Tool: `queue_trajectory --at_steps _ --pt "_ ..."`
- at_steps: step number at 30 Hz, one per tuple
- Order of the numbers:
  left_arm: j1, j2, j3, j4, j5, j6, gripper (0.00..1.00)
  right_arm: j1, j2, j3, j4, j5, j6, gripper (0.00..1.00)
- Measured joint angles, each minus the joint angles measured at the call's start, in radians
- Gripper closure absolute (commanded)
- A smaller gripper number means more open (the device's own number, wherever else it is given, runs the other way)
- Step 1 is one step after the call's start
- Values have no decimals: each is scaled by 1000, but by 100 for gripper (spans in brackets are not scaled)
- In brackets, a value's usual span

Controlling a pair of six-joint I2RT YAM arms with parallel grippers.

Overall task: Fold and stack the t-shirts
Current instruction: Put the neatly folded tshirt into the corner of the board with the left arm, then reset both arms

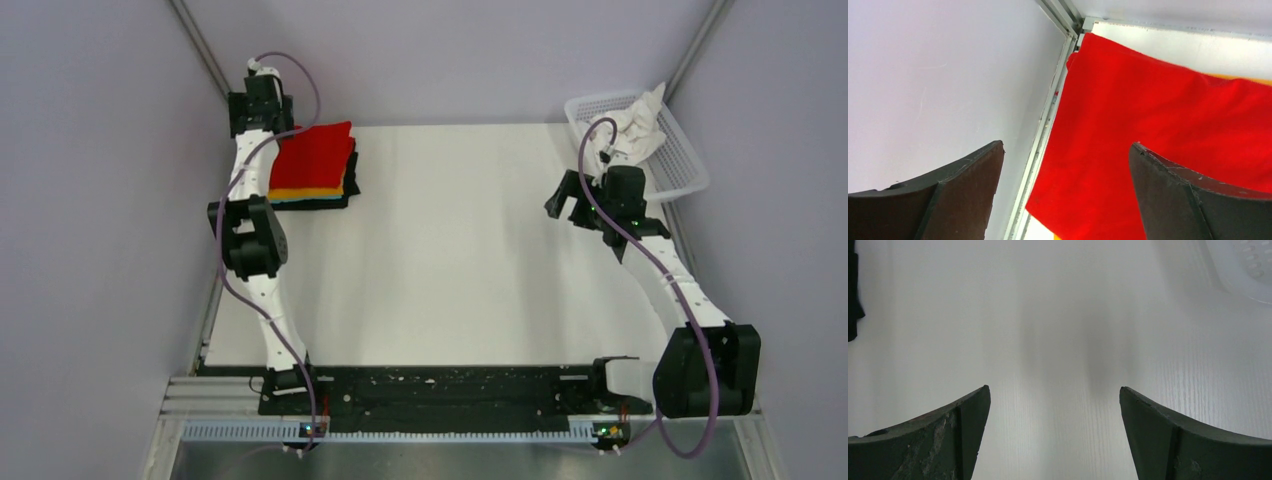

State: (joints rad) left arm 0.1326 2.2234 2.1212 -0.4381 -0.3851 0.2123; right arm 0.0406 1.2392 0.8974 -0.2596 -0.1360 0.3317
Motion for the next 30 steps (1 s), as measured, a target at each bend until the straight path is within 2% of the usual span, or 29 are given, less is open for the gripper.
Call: queue_trajectory --at_steps 7,13,18,21,26,30 --pt "-4 -37 -29 18 5 -127 1 0 0 0 -1 10 1 1" --pt "-5 -222 -158 3 89 -299 1 0 -24 0 0 32 11 1" --pt "-43 -525 -469 75 172 -437 1 0 -87 -22 8 36 39 1" --pt "-137 -725 -722 145 157 -517 1 0 -131 -58 10 42 49 1" --pt "-352 -1049 -1210 252 150 -680 1 0 -196 -138 14 58 63 1" --pt "-393 -1169 -1405 225 167 -777 1 0 -259 -222 31 76 74 1"
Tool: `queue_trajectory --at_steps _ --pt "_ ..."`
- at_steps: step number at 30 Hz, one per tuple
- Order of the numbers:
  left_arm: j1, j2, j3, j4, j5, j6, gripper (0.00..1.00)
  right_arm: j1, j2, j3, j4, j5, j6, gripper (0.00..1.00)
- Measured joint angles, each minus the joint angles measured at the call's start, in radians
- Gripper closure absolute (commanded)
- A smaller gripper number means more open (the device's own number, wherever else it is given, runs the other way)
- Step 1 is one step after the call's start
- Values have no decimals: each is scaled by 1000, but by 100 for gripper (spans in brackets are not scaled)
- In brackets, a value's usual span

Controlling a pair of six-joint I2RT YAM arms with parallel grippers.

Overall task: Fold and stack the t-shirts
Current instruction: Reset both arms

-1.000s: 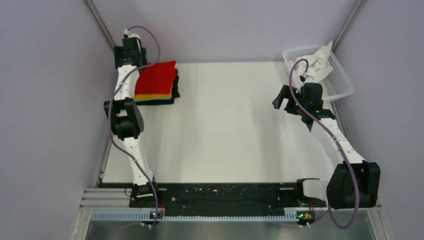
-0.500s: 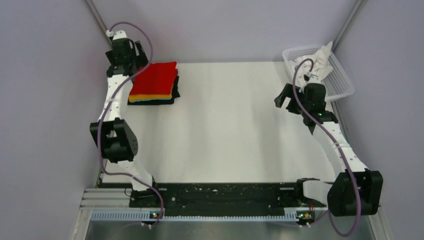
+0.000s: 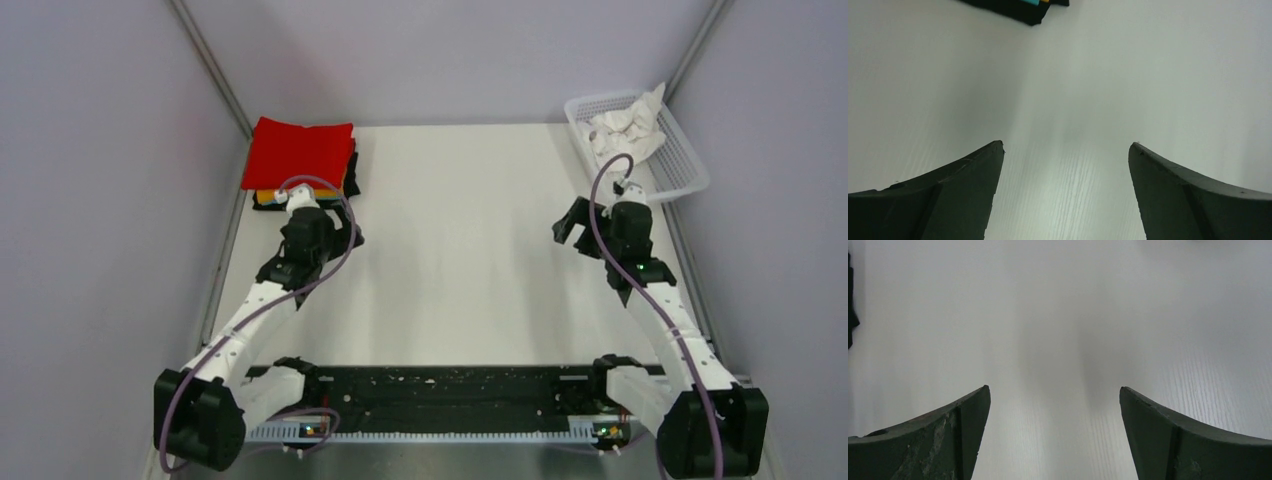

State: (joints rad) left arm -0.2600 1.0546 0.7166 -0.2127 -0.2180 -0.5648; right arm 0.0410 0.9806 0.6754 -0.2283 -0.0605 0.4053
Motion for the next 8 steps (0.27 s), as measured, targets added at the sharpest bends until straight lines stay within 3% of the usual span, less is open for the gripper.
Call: queue_trajectory --at_steps 8 --pt "-41 -157 -79 -17 -50 -65 1 0 -27 -78 -2 42 23 1"
